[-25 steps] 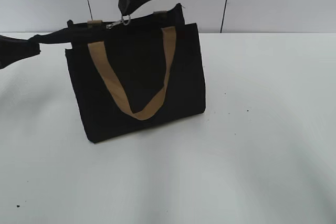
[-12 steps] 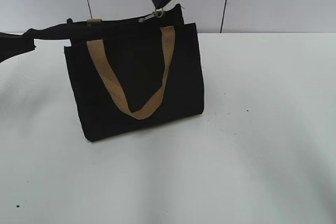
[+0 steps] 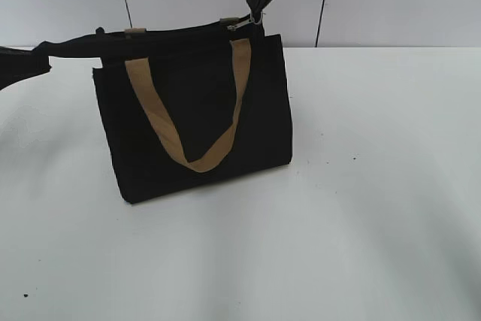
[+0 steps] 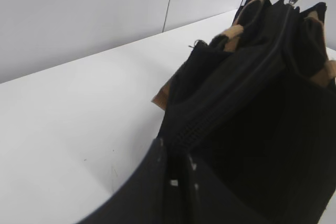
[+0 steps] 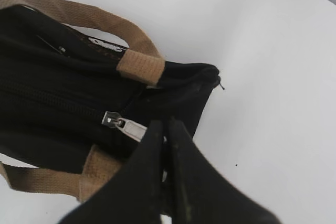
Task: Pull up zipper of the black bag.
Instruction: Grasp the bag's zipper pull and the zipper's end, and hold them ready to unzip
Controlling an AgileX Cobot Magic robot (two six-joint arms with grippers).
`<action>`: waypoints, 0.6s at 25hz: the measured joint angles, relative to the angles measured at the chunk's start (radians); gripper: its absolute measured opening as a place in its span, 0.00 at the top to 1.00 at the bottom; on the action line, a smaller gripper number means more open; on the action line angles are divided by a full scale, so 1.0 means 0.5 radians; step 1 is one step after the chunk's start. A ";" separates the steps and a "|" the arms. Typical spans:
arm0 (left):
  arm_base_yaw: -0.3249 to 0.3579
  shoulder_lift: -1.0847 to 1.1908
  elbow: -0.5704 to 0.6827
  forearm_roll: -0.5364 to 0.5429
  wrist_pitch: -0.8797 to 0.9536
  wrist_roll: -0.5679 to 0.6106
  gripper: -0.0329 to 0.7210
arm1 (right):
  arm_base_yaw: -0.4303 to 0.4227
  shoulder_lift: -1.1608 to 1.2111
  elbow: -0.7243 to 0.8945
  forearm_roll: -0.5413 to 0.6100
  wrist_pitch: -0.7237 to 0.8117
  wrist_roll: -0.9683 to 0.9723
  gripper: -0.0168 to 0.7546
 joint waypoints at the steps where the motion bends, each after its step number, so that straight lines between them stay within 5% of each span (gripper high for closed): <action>1: 0.000 0.000 0.000 0.000 0.004 0.000 0.91 | 0.000 0.000 0.000 0.000 0.000 -0.002 1.00; 5: 0.002 0.000 0.000 0.000 0.027 0.000 0.91 | 0.000 -0.004 0.000 0.054 0.002 -0.060 0.92; 9: 0.002 0.000 0.000 0.000 0.025 -0.064 0.85 | -0.002 -0.049 0.000 0.179 -0.044 -0.118 0.51; 12: 0.006 -0.042 0.000 0.000 -0.046 -0.233 0.62 | -0.002 -0.077 0.000 0.200 -0.047 -0.107 0.34; 15: 0.008 -0.138 0.000 0.021 -0.148 -0.357 0.37 | -0.002 -0.098 0.000 0.201 -0.034 -0.103 0.30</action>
